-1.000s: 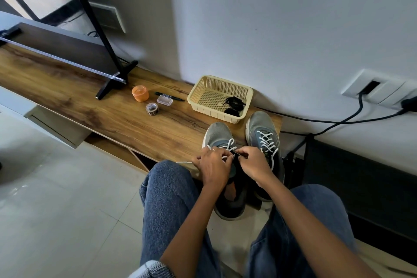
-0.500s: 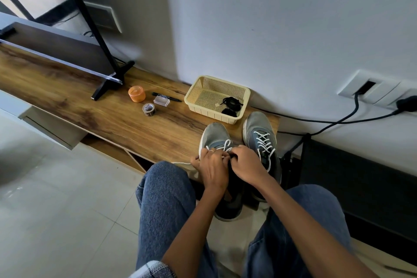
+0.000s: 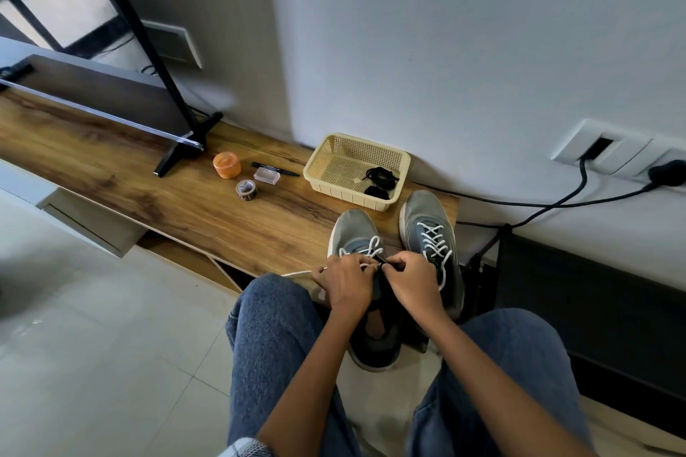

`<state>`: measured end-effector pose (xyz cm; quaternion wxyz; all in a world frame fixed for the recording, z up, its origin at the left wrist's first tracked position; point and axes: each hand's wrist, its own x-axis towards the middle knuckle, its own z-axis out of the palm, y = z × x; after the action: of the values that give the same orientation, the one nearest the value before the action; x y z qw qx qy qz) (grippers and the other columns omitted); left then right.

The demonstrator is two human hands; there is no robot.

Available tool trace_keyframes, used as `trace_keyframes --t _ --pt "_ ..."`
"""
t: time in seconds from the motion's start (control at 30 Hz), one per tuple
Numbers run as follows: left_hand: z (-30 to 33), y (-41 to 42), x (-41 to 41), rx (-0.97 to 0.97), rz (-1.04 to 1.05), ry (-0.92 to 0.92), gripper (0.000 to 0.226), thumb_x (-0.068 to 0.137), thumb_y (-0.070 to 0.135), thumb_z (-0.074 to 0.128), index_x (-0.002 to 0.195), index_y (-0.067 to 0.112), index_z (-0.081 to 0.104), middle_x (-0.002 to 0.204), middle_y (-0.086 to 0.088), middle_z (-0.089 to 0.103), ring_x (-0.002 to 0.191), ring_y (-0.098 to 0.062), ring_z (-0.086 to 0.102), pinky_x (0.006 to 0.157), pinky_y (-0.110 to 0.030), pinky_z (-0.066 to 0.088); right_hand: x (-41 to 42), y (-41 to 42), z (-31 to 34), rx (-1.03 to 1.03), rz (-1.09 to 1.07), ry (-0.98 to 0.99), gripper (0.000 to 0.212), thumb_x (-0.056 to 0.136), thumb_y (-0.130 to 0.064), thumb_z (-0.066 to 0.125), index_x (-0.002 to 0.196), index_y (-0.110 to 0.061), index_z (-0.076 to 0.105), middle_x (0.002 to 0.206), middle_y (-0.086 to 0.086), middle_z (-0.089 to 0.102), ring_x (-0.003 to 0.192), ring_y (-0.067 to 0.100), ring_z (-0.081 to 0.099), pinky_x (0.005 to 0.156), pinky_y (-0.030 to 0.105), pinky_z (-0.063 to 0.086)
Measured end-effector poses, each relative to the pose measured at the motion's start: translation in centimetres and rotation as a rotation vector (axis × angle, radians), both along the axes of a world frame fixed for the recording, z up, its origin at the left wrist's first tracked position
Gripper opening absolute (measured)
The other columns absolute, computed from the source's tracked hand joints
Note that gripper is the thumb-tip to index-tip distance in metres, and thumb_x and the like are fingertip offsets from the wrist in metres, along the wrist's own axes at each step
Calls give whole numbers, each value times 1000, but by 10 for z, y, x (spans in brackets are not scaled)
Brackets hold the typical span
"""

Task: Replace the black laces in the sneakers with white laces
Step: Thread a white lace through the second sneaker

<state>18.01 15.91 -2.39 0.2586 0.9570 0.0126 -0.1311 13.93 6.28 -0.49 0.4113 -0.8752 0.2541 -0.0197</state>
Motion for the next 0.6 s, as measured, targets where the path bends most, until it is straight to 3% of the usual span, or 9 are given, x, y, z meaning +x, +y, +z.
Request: trace_keyframes --t 0.17,0.33,0.47,0.6 --pt "-4 -4 -5 -26 14 -20 19 94 38 55 105 35 70 107 4 65 118 -14 43 102 -40 18 -7 6 -5 -60 10 -83 13 86 -11 61 94 -6 70 91 5 70 87 17 63 73 21 42" --pt "-13 -5 -10 -108 67 -28 19 95 34 53 100 32 71 104 3 65 115 -11 40 90 -31 12 -13 15 -10 -205 55 -133 13 88 -12 60 93 -4 69 89 11 69 85 25 63 74 35 47" --pt "-13 -5 -13 -116 95 -36 18 95 34 54 98 32 71 103 1 60 115 -18 40 79 -24 8 -12 16 -13 -303 144 -100 13 91 -14 54 88 -6 64 87 11 63 81 28 61 69 35 43" --pt "-8 -7 -17 -92 15 -79 21 99 28 48 101 29 69 92 9 50 116 -11 39 89 -29 10 -10 15 -9 -386 246 -35 10 91 -9 49 89 -6 59 94 12 60 85 31 60 70 36 42"
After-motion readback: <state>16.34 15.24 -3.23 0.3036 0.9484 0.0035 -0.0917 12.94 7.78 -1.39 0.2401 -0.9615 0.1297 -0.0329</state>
